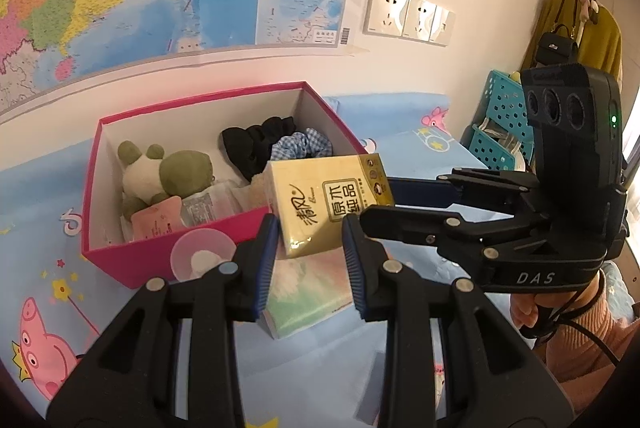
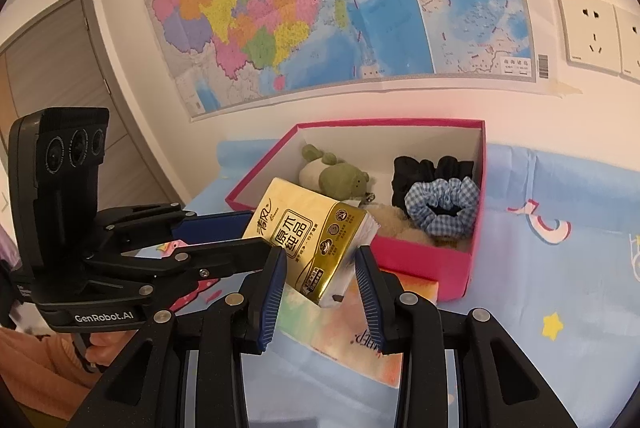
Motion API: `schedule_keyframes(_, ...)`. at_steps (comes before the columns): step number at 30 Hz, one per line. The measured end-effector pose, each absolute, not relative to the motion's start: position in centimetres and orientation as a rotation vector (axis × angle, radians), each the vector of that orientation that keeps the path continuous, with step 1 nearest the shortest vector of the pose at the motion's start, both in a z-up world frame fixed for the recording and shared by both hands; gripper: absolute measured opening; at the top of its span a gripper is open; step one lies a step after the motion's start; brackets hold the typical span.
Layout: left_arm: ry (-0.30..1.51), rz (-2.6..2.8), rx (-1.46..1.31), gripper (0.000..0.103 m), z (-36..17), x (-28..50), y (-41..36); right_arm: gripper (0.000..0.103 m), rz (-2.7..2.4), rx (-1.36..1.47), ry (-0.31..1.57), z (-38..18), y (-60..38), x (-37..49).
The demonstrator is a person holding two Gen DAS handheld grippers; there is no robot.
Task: Organize soft objects
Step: 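Carry the yellow packet into the pink box and release it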
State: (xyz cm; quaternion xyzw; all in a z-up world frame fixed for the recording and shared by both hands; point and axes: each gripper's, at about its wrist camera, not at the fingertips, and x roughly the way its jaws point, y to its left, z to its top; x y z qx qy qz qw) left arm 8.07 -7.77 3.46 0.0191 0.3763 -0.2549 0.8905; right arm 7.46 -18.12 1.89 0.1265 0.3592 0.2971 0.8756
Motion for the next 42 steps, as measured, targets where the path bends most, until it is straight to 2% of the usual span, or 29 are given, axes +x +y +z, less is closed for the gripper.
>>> schedule_keyframes(42,0.829,-0.458,0.024,0.034,3.0,13.4,-7.0,0.036,0.633,0.244,0.761,1.8,-16.6,12.6)
